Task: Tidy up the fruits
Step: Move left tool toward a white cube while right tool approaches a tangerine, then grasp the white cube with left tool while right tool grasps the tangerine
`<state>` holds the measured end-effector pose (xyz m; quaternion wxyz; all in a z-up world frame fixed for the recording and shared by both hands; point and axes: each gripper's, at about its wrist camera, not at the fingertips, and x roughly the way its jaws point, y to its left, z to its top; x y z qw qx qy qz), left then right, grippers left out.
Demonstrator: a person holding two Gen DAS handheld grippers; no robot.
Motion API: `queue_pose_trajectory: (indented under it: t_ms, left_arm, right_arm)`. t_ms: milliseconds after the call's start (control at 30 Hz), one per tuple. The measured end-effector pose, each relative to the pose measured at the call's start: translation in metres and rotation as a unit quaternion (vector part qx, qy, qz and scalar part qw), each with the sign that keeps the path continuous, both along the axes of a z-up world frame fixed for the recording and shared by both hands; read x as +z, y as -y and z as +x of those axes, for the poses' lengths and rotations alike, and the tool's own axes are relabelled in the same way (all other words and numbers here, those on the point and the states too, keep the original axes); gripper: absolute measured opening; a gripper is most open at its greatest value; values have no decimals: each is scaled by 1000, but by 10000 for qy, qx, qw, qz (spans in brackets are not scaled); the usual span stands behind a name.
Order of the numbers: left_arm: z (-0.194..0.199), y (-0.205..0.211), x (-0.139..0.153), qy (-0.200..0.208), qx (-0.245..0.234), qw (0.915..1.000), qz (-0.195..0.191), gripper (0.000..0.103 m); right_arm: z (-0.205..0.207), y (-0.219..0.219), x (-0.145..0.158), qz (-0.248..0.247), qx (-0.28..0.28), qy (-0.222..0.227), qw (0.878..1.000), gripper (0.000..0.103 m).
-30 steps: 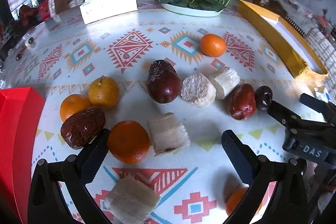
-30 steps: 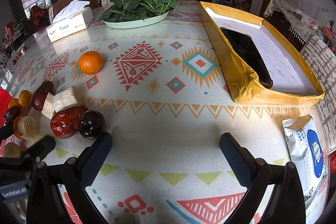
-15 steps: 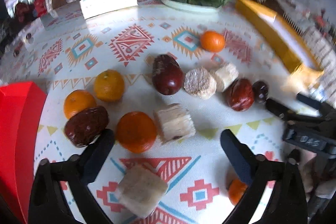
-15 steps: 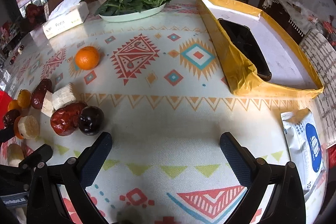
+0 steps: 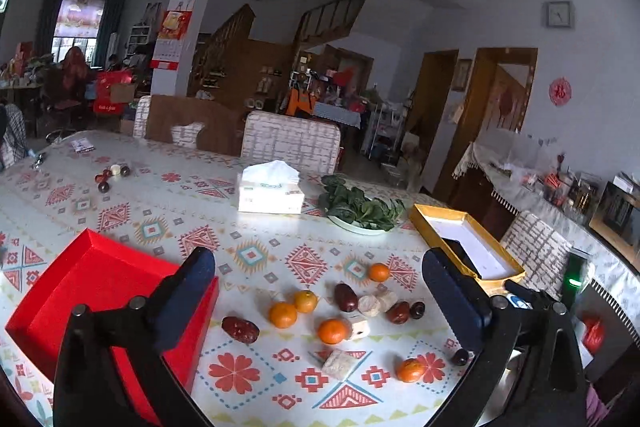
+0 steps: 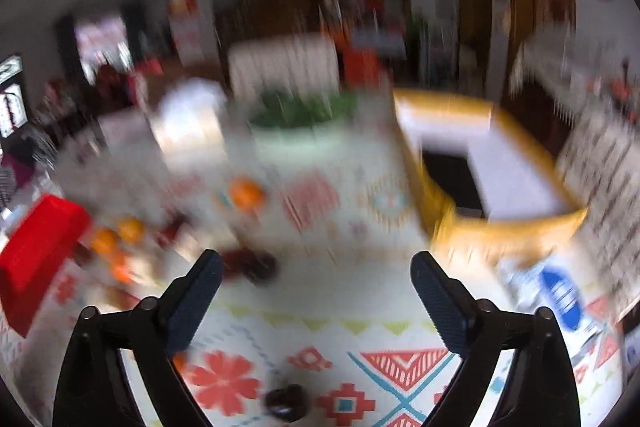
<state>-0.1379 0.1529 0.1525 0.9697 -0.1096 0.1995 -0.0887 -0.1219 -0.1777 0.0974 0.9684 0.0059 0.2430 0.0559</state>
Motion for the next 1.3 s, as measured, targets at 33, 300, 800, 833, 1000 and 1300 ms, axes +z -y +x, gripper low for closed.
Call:
queue_pose_trajectory:
  t_ms: [33, 300, 800, 833, 1000, 1300]
  left_arm:
    - [-1, -1, -4, -69, 114, 9999, 58, 103]
    - [5, 10, -62, -908, -402, 9945, 342, 60]
    - [45, 70, -120, -1793, -1365, 9714, 744, 60]
    - [46, 74, -122, -1819, -1414, 9699, 795, 60]
    - [60, 88, -136, -2122, -1469, 9603, 1060, 60]
    - [44, 57, -124, -1978, -1163, 9719, 534, 30]
  right_arm:
    - [-8, -4, 3, 74, 161, 166, 9997, 103]
    - [11, -44, -36, 112, 1133, -1645, 9798, 80]
    - [13, -75, -71, 9, 1604, -2114, 9641, 37]
    - [12, -76, -70, -10, 1601, -2105, 9644, 37]
    - [9, -71, -69, 125, 1559, -2147, 9641, 36]
    - [-2, -67, -58, 293, 1527, -2168, 9638, 36]
